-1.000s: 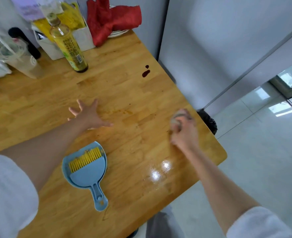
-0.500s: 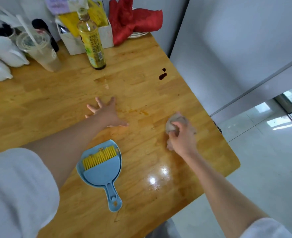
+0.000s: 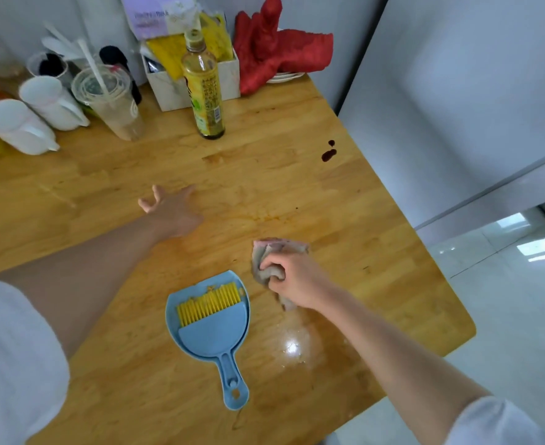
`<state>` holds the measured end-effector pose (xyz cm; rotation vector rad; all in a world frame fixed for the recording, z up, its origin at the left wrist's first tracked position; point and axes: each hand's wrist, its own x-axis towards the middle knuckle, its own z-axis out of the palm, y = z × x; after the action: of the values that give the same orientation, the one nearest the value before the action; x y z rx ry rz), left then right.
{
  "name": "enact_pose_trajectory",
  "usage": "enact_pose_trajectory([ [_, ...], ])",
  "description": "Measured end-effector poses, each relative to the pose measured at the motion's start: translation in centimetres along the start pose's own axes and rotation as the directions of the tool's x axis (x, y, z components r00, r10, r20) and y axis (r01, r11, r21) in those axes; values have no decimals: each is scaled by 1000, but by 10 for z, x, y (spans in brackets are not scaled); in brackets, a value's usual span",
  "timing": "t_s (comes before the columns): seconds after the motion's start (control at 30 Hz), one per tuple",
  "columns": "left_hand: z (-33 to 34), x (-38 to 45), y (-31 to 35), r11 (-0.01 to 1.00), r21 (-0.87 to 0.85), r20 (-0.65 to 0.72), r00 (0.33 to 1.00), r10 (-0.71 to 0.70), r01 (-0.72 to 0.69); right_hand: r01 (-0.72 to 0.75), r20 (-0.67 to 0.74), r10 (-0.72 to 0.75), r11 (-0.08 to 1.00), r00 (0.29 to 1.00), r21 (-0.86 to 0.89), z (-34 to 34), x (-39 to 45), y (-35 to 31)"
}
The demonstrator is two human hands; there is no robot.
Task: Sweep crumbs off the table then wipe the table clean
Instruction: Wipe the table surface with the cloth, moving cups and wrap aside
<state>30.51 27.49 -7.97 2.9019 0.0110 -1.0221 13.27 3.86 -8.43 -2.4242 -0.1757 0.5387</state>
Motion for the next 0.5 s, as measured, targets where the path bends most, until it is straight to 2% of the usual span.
enact_pose_trajectory([
  [0.03, -2, 0, -1, 1000, 21, 13, 1000, 12, -13, 14, 3, -14, 1000, 1000, -24, -7, 6, 6],
  [0.07, -4, 1, -2, 998, 59, 24, 999, 28, -29, -18, -50, 17, 999, 999, -28, -19, 14, 18],
  [0.1, -7, 1, 0, 994, 99, 47, 998, 44, -49, -105, -164, 101, 994, 981, -15, -34, 23, 32],
  [0.13, -9, 3, -3, 992, 117, 83, 996, 45, -54, -219, -309, 220, 975, 925, 37, -48, 33, 41],
  [0.17, -12, 4, -4, 991, 124, 117, 993, 34, -48, -321, -431, 340, 940, 836, 118, -57, 39, 47],
  [0.2, -14, 6, -6, 991, 132, 144, 990, 11, -30, -376, -492, 410, 911, 768, 172, -57, 45, 47],
  [0.23, -18, 5, -6, 990, 141, 175, 984, -5, -20, -376, -502, 400, 914, 767, 153, -49, 51, 36],
  [0.27, -22, 4, -6, 990, 143, 205, 979, -12, -18, -333, -460, 337, 938, 821, 94, -34, 54, 22],
  [0.33, -28, 3, -6, 992, 128, 246, 969, -26, -6, -140, -280, 139, 990, 950, 18, -1, 49, -17],
  [0.37, -31, 0, -5, 993, 121, 255, 966, -37, 6, -56, -174, 55, 998, 983, -3, 14, 44, -31],
  [0.43, -31, 1, -5, 995, 100, 252, 967, -38, 13, 59, -40, -60, 998, 997, -21, 29, 38, -44],
  [0.5, -33, 0, -4, 996, 83, 249, 968, -41, 21, 104, 27, -103, 994, 994, -46, 17, 47, -39],
])
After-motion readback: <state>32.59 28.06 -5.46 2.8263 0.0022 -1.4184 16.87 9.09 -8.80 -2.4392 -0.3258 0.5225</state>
